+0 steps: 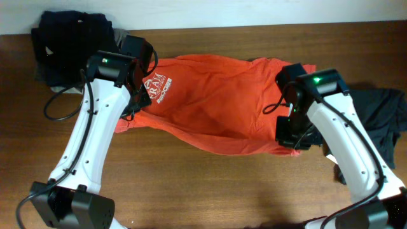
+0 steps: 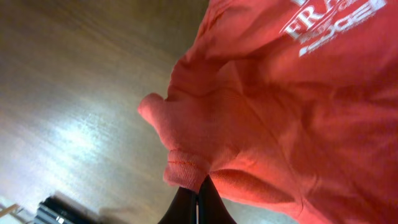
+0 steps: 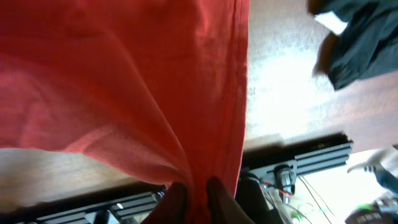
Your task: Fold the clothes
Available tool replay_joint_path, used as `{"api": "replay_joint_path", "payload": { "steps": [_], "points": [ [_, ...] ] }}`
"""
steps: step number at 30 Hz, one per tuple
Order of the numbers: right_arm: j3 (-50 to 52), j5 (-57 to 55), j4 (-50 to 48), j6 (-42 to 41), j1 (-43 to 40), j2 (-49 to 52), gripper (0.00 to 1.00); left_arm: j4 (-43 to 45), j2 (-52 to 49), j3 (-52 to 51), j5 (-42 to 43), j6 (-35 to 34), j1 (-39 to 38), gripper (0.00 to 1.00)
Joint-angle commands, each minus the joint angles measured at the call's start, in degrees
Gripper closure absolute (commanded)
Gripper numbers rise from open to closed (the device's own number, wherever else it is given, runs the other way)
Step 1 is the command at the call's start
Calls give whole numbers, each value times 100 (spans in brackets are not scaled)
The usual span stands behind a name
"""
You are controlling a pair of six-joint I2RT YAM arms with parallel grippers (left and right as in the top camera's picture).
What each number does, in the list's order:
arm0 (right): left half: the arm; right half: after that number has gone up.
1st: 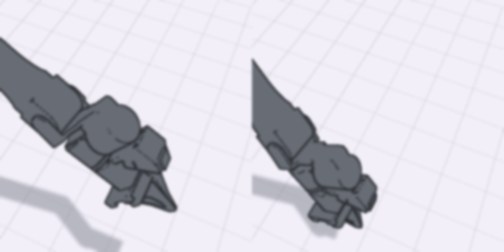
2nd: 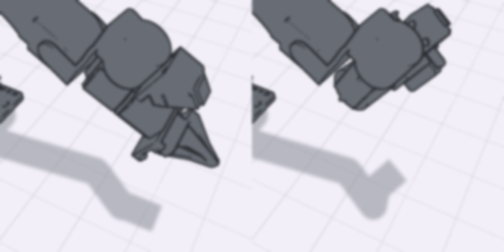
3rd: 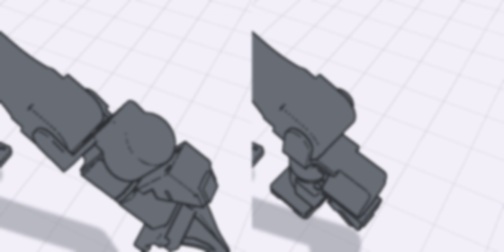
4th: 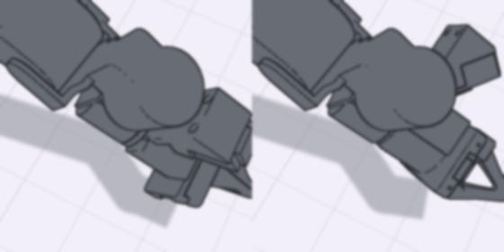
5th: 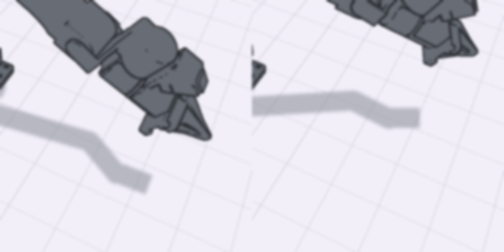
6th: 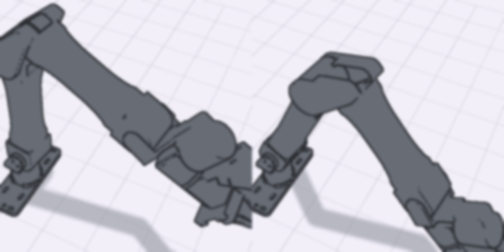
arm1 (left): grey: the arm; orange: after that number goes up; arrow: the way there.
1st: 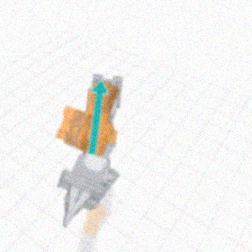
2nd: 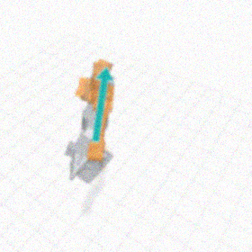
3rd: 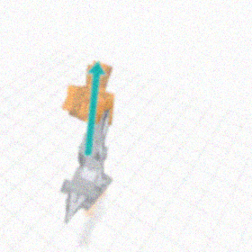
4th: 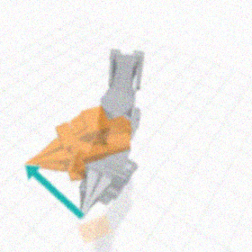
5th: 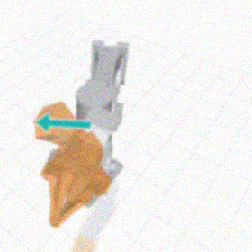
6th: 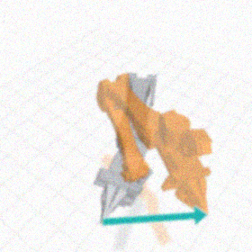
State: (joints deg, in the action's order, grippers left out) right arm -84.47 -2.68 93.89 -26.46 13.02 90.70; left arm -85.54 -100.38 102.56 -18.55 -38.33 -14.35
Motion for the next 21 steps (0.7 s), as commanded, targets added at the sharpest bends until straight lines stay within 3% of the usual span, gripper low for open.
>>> {"api": "replay_joint_path", "payload": {
  "steps": [1, 13, 21],
  "points": [
    [433, -74, -160, -24, 42, -76, 93, 160, 37, -44, -140, 87, -11, 99],
    [868, -76, -979, -151, 2, -66, 96, 181, -656, -44, -221, 87, -13, 99],
    [868, -76, -1416, -151, -463, -52, 96, 293, -1123, -44, -223, 85, -13, 99]
  ]
}}
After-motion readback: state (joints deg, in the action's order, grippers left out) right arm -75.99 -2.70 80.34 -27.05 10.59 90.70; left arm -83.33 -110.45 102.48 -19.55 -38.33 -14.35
